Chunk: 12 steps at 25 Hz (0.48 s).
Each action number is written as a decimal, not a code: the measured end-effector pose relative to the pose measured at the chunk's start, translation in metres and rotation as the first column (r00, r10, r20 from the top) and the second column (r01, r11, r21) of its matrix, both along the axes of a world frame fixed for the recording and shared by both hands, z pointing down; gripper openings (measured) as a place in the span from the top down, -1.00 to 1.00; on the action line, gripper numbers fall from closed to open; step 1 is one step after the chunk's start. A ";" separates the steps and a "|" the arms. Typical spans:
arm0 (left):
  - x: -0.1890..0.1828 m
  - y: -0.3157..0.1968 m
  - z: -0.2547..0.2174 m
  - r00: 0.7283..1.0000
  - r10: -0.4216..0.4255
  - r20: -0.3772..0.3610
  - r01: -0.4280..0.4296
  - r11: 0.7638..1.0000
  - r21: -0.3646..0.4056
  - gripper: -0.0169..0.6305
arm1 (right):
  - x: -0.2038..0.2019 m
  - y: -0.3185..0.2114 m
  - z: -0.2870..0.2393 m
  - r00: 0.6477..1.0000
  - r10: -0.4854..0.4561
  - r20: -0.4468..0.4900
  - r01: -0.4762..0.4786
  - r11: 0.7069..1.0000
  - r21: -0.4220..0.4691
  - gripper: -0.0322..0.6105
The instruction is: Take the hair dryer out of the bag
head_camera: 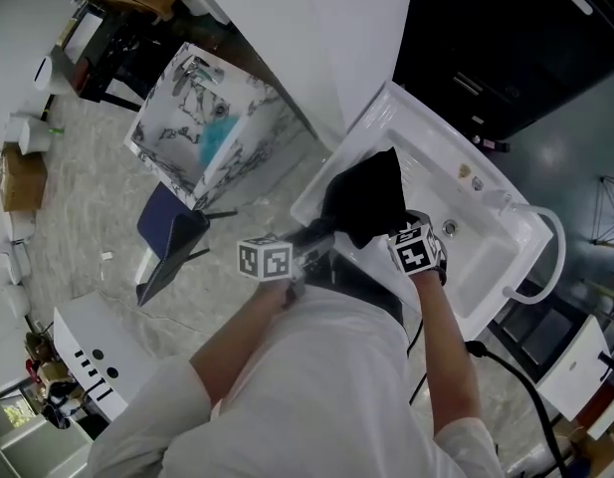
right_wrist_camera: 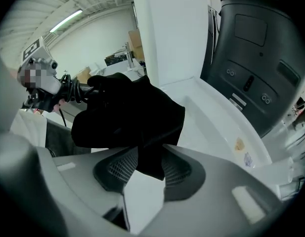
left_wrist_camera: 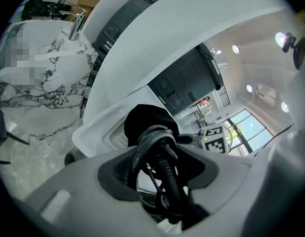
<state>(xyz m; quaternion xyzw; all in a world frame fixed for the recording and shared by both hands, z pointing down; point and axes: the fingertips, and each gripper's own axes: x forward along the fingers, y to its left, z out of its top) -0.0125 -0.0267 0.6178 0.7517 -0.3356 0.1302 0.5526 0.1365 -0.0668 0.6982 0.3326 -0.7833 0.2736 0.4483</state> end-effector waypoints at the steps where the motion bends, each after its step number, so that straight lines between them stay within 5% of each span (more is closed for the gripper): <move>1: -0.002 0.001 -0.001 1.000 0.006 0.002 -0.006 1.000 0.004 0.29 | -0.001 0.000 0.000 1.000 0.004 -0.005 -0.004 1.000 0.003 0.45; 12: -0.007 0.015 -0.012 0.990 0.093 -0.106 -0.093 0.996 0.002 0.29 | -0.005 -0.027 0.011 0.999 0.043 -0.032 -0.040 0.996 0.080 0.86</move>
